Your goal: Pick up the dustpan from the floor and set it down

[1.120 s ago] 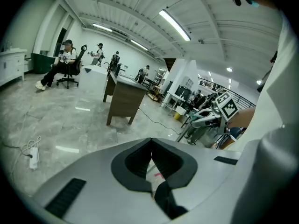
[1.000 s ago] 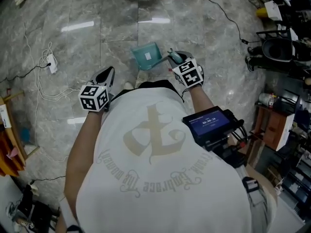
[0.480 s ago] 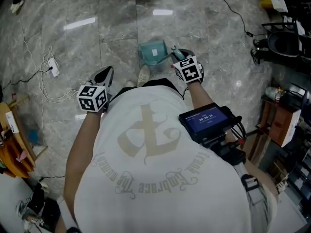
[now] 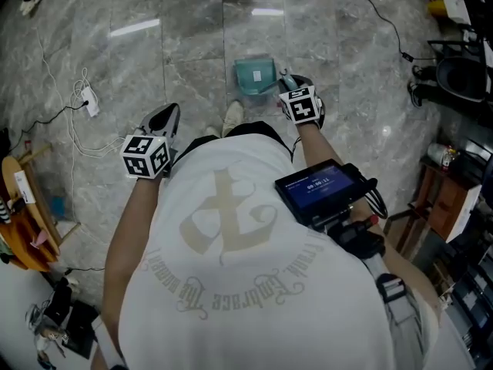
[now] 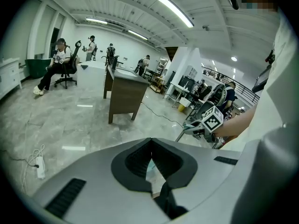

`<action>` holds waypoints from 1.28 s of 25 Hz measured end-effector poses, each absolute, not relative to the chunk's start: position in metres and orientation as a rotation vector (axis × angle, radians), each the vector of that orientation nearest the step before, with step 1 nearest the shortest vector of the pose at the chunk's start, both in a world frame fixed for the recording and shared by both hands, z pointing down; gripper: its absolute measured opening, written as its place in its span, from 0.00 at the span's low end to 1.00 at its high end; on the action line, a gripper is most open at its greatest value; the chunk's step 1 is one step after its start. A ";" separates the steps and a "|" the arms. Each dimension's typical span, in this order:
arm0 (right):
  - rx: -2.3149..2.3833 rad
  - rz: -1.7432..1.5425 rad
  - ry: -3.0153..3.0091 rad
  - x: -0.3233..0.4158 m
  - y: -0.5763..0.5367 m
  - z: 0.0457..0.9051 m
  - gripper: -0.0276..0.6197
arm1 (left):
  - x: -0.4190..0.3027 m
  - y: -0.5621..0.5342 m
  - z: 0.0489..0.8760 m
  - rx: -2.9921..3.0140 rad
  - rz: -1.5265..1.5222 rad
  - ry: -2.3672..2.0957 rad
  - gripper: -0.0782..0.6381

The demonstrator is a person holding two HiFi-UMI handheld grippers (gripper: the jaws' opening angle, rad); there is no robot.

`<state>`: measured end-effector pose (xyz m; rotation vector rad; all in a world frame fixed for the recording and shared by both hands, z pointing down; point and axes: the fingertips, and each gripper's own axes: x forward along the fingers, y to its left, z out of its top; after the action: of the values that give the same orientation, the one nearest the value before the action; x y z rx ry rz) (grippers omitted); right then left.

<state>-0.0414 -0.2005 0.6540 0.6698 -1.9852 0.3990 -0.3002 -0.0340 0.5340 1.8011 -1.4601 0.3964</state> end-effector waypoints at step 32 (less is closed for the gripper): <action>0.616 0.656 -1.930 -0.080 -0.178 0.721 0.26 | -0.309 -0.042 0.536 1.730 0.403 -1.527 0.12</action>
<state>-0.0803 -0.1777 0.7214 0.6157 -1.9299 0.6560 -0.3088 -0.0424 0.5357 1.7300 -1.5272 0.4035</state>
